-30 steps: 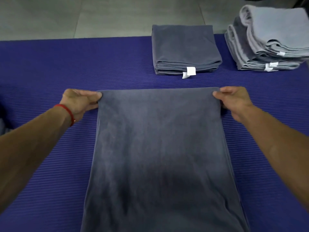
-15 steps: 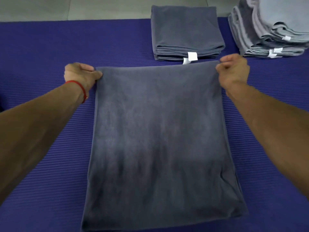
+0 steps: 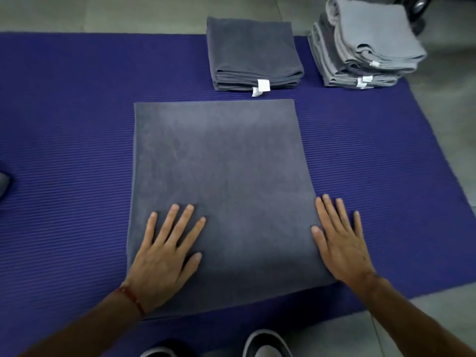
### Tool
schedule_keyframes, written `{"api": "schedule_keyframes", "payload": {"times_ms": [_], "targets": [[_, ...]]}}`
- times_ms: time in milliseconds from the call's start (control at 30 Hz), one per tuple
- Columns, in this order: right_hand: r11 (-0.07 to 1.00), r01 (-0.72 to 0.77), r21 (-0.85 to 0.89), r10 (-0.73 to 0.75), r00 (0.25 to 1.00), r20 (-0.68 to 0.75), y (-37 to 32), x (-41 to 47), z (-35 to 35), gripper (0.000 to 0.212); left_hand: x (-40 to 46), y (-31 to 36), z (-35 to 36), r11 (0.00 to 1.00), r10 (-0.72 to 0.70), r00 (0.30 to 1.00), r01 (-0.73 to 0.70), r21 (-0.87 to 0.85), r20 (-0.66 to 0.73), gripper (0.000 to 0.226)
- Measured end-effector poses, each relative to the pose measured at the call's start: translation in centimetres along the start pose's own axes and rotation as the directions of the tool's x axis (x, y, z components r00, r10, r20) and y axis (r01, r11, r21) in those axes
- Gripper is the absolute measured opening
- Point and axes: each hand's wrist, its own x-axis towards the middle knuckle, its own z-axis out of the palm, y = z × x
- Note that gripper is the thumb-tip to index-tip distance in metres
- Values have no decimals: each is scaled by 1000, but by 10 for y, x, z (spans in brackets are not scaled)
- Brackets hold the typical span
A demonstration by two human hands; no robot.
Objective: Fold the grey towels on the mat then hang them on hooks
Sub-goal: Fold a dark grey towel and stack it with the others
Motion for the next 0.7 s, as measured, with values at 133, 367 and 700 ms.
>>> {"api": "schedule_keyframes", "payload": {"times_ms": [133, 367, 700], "targets": [[995, 82, -52, -83, 996, -27, -19, -9, -18, 64, -32, -5, 4, 990, 133, 991, -134, 53, 34, 70], [787, 604, -126, -593, 797, 118, -14, -54, -8, 83, -84, -20, 16, 937, 328, 943, -332, 106, 56, 78], [669, 688, -283, -718, 697, -2, 46, -45, -15, 62, -109, -62, 18, 904, 399, 899, -419, -88, -181, 46]]}}
